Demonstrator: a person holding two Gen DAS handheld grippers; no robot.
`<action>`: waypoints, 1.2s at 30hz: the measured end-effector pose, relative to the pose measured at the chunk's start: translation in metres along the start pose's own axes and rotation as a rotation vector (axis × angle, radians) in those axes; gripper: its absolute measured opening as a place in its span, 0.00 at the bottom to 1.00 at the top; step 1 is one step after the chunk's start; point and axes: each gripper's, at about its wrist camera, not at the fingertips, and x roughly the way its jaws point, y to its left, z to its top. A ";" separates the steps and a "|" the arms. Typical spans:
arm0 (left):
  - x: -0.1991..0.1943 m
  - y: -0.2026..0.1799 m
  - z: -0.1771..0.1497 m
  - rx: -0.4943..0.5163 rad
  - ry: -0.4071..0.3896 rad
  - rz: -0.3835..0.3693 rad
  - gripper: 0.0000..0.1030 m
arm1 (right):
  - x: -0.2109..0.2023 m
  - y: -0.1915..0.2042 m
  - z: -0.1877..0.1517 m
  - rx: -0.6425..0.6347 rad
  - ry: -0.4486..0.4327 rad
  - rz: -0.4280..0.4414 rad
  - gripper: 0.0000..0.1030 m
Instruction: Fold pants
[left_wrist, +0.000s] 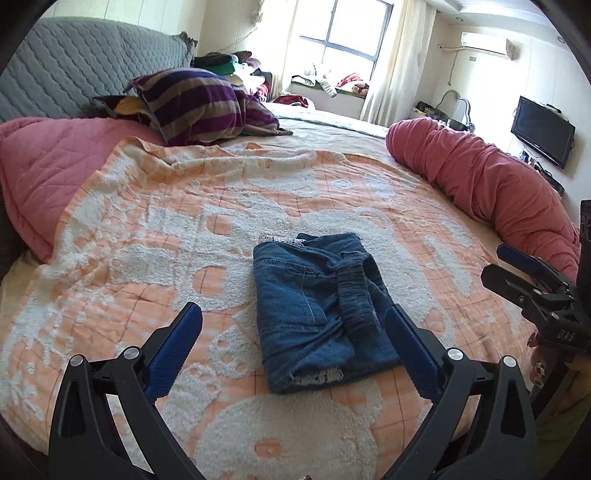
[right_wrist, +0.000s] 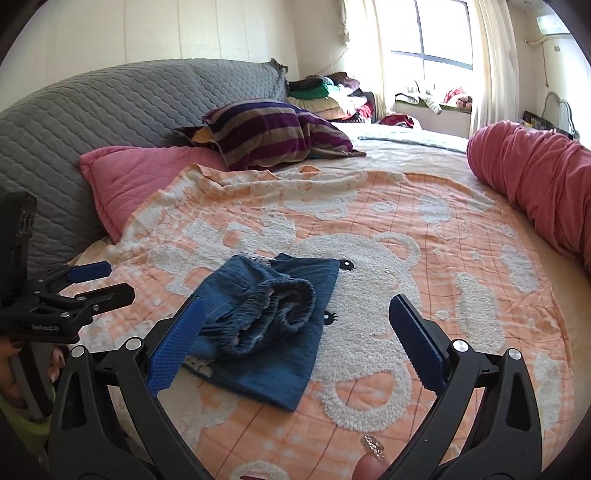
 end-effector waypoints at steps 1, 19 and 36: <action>-0.005 -0.001 -0.003 0.004 -0.003 0.002 0.96 | -0.004 0.003 -0.001 -0.003 -0.002 0.001 0.91; -0.058 -0.007 -0.056 -0.009 -0.003 0.022 0.96 | -0.054 0.033 -0.045 -0.023 -0.015 -0.023 0.91; -0.039 -0.006 -0.104 -0.027 0.084 0.063 0.96 | -0.048 0.031 -0.099 -0.001 0.062 -0.064 0.91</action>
